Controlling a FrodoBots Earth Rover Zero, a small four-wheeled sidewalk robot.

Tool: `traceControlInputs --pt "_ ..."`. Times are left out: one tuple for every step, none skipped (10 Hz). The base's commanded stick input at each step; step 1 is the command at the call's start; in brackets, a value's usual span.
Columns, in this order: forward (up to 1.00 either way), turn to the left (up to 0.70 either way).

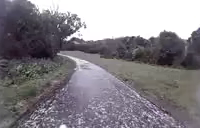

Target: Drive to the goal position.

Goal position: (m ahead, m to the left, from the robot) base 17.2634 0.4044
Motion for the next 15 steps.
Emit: traceControlInputs --pt "1.0 0.0" --pt "1.0 0.0" --pt "1.0 0.0" --pt "1.0 0.0" --pt "1.0 0.0" --pt "1.0 0.0" --pt "1.0 0.0" --pt "1.0 0.0" --pt "1.0 0.0" --pt "1.0 0.0" --pt "1.0 0.0" --pt "1.0 0.0" --pt "1.0 0.0" --pt "1.0 0.0" --pt "1.0 0.0"
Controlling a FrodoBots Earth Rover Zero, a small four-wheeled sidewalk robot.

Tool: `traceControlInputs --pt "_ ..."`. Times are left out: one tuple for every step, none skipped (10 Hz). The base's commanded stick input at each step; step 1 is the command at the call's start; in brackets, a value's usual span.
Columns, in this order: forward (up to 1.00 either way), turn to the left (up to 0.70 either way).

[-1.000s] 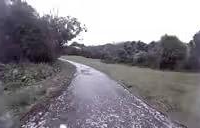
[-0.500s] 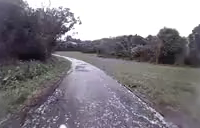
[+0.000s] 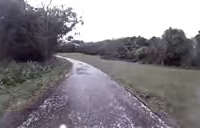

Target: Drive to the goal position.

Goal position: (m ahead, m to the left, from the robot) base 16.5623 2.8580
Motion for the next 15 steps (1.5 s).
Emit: traceControlInputs --pt "1.0 0.16" --pt "1.0 0.22" --pt "1.0 0.06" --pt "1.0 0.0" --pt "1.0 0.0" --pt "1.0 0.0" --pt "1.0 0.0" --pt "1.0 0.0" --pt "1.0 0.0" --pt "1.0 0.0" --pt "1.0 0.0" --pt "1.0 0.0" --pt "1.0 0.0" --pt "1.0 0.0" --pt "1.0 0.0"
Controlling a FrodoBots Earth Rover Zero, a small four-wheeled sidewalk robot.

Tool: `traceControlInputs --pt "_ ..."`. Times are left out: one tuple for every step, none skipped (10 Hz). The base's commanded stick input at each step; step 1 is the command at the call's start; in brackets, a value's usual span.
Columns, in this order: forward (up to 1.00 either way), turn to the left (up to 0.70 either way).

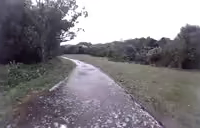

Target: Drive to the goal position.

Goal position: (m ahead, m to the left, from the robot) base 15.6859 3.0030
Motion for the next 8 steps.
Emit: traceControlInputs --pt "1.0 0.0" --pt "1.0 0.0" --pt "1.0 0.0" --pt "1.0 0.0" --pt "1.0 0.0" --pt "1.0 0.0" --pt "1.0 0.0" --pt "1.0 0.0"
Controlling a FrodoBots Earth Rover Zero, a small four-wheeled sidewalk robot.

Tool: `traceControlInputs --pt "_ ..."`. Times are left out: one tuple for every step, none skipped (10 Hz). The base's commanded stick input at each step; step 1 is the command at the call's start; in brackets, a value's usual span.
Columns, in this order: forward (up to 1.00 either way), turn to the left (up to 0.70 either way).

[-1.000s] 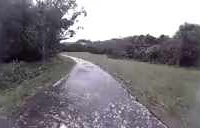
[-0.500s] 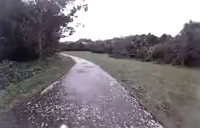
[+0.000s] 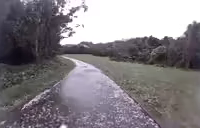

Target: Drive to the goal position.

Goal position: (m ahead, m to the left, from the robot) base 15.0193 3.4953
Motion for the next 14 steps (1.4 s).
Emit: traceControlInputs --pt "1.0 0.0" --pt "1.0 0.0" --pt "1.0 0.0" --pt "1.0 0.0" --pt "1.0 0.0" --pt "1.0 0.0" --pt "1.0 0.0" --pt "1.0 0.0" --pt "1.0 0.0" --pt "1.0 0.0" --pt "1.0 0.0" --pt "1.0 0.0" --pt "1.0 0.0" --pt "1.0 0.0"
